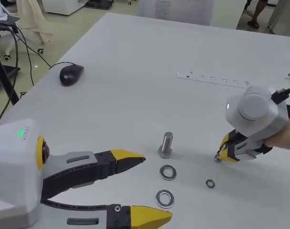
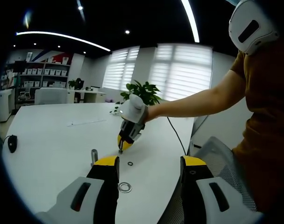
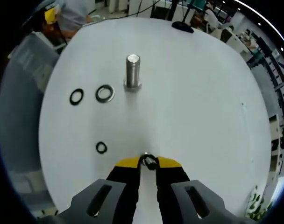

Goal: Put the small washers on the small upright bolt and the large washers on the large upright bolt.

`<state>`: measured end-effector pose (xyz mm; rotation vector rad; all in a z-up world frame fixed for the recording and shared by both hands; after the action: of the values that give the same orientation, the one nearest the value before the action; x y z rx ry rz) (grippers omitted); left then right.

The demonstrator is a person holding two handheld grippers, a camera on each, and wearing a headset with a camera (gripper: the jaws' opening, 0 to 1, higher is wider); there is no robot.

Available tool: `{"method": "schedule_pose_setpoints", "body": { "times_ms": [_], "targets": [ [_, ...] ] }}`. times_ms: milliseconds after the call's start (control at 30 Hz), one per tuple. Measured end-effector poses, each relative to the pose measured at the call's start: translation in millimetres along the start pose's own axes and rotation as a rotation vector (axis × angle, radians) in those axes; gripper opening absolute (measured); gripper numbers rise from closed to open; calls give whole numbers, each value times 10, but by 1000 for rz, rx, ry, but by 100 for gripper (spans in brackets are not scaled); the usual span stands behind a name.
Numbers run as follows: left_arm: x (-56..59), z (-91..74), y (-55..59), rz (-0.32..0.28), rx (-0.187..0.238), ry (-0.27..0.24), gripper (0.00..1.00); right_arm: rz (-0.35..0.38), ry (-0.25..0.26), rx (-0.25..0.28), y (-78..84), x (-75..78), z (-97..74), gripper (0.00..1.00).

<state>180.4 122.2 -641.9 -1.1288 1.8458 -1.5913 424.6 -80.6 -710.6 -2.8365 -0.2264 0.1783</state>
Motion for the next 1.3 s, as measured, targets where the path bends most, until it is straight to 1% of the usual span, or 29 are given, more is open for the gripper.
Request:
{"method": "schedule_pose_setpoints", "body": {
  "times_ms": [267,433,467,500,533,567,633,700,767,833,967,1167,1300],
  "targets": [
    [-7,-3,7,-5,-1,-9,51,-2,-1,2,0,20,98,13],
    [-9,-8,16,-9,-1,-15,51,-8,-9,22,-10,19,99,13],
    [-7,-7,19,-10,-1,-15,51,-8,-15,21,-8,14,105,14],
    [-5,-5,20,-9,-2,-15,51,-13,-5,15,-4,11,108,15],
    [-3,-4,21,-8,-3,-14,51,-18,-4,17,-5,7,105,16],
    [-2,-3,21,-7,-3,-14,51,-13,-10,32,-10,-1,99,17],
    [1,-3,16,-7,-1,-14,51,-10,0,27,-2,-4,74,16],
    [4,-6,8,-4,1,-14,51,-3,-4,40,1,-16,43,16],
    [7,-11,0,-1,2,-14,51,-8,12,36,10,-30,10,16],
    [11,-16,-7,3,4,-13,51,-3,11,39,18,-54,-26,16],
    [27,-27,-20,13,6,-13,51,0,23,37,50,-110,-85,16],
    [55,-70,-47,23,21,-14,51,8,22,33,79,-218,-124,16],
    [76,-105,-61,33,28,-13,51,4,17,33,74,-292,-111,16]
  ]
}}
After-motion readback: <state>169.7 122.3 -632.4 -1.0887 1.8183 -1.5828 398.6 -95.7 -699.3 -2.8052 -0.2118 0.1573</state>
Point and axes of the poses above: the centre of the closed fingertips' face, and the gripper's own axes: z roughly forward along the fingers, x roughly to its right, y roughly out of its underside, the point moved 10 cm from there along -z, roughly backward along the fingers, and after that the axes turned 15 degrees about -y, right-handed, at the moved point
